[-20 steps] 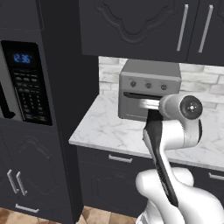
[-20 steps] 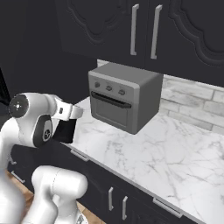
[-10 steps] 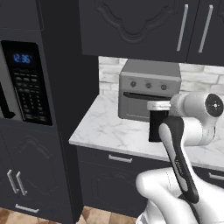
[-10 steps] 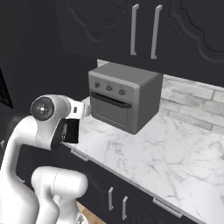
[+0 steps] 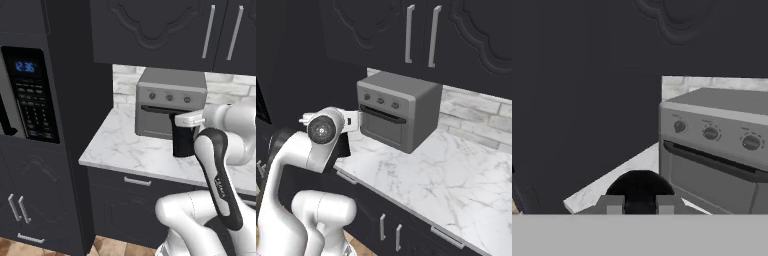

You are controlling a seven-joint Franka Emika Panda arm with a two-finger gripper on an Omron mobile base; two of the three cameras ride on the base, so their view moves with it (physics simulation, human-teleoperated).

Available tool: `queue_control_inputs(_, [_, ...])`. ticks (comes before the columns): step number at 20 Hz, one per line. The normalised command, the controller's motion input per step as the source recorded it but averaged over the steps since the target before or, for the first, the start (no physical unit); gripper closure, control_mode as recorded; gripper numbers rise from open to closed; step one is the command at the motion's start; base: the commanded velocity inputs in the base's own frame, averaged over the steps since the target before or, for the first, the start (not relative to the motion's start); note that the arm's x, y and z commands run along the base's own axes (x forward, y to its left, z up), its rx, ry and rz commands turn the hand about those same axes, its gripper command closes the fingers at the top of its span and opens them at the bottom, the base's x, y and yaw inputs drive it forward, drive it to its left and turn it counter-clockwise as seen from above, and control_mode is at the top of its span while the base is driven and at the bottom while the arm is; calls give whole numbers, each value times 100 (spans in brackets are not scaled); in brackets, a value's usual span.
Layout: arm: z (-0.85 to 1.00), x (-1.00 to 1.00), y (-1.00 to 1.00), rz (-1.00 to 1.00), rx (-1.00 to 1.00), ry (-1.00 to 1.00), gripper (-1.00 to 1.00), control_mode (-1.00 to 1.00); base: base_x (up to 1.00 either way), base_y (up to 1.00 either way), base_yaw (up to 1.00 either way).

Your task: Move the squash and grapes from the second highest shelf to the top shelf to make space. Then, place the pitcher from the counter on the cleared second highest shelf.

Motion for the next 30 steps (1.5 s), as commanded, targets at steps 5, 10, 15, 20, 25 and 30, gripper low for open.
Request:
queue_control_inputs(5, [14,8,1,0,-2,6,100,-100,0,0,0])
queue_control_inputs(10, [1,5,0,0,0,5,100,100,-5,0,0])
queue_control_inputs(15, [0,0,0,0,0,0,100,100,-83,0,-2])
queue_control_inputs(20, [0,0,0,0,0,0,100,100,-100,2,-6])
queue_control_inputs(25, [0,0,0,0,0,0,100,100,-100,3,-23])
queue_control_inputs(30, [0,0,0,0,0,0,100,100,-100,1,-44])
